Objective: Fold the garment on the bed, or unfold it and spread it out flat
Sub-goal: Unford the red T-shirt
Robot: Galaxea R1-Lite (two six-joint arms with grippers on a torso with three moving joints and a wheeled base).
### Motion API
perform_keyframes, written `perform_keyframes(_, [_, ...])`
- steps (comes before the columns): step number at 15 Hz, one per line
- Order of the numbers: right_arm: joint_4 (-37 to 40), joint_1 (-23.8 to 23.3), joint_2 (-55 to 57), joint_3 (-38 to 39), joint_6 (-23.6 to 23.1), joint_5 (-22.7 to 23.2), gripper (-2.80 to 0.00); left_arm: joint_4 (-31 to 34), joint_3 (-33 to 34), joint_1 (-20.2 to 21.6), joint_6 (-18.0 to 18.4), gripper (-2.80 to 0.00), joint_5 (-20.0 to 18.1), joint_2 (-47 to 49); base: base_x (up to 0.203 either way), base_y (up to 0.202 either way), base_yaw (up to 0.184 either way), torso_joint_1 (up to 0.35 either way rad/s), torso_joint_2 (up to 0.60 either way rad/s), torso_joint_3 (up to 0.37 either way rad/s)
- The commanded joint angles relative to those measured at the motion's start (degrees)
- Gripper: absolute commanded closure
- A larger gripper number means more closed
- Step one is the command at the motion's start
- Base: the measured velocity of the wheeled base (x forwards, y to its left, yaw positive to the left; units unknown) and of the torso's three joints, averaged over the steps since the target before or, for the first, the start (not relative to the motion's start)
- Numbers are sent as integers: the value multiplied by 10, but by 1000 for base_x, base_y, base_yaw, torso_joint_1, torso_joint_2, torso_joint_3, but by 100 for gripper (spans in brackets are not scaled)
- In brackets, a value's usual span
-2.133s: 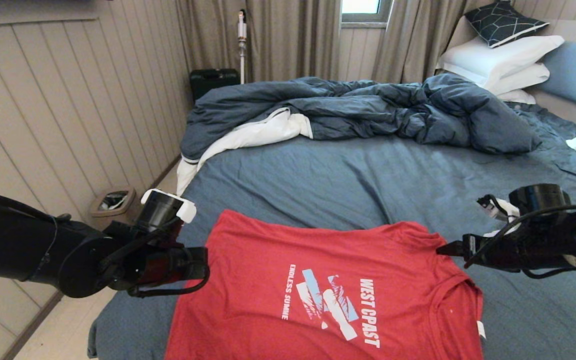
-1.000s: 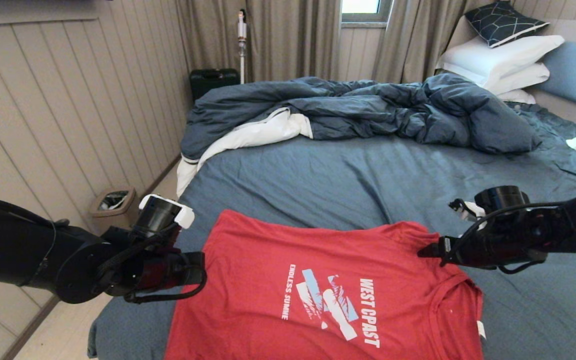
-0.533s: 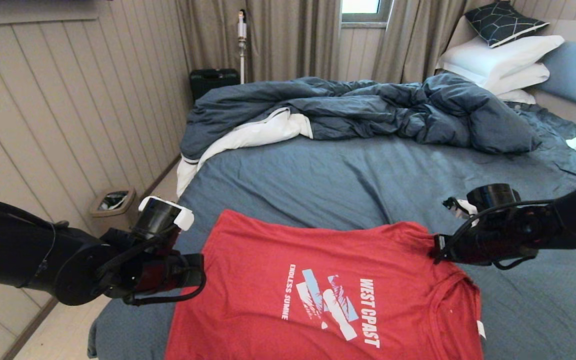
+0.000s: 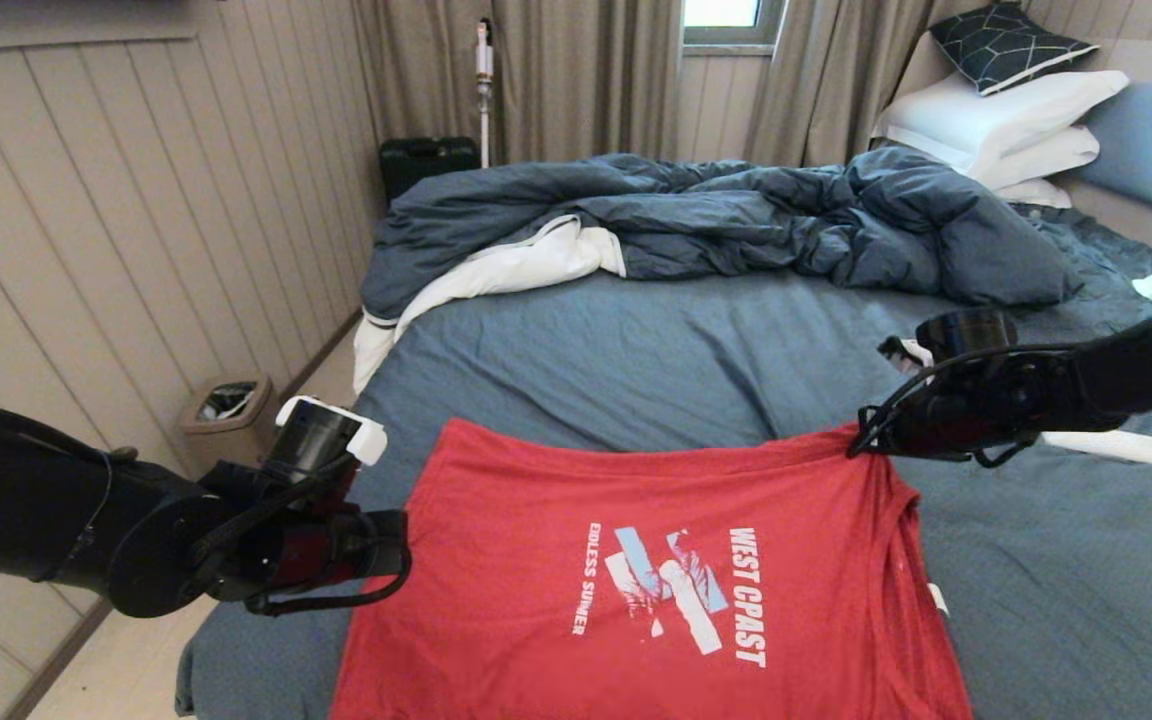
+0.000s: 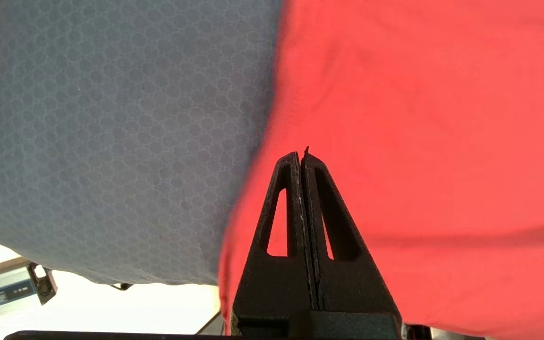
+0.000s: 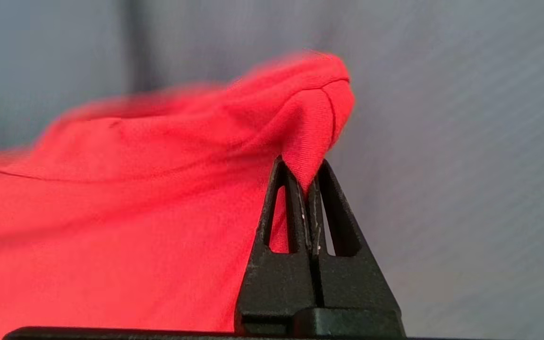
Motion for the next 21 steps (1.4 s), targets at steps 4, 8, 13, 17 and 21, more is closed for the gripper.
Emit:
perform_keyframes(4, [62,-3,86,-178,3,-59,0,-1,0,0,-2,0,2,0,0,0,0,0,0,0])
perform_keyframes(8, [26,-5,109,-193,0,-92,0,-2,-1,0,-2,0,1,5,0,0,0,0,0,0])
perform_keyframes(13, [-22,-5,114,-193,-1,-116,0,-9,0,0,-3,0,1,4,0,0,0,0,0,0])
perform_keyframes(17, [-18,-4,108,-192,-1,-114,0,-10,-2,0,-7,0,2,4,0,0,0,0,0,0])
perform_keyframes(21, [-7,-4,106,-190,-7,-110,0,-10,-4,0,-7,0,2,6,0,0,0,0,0,0])
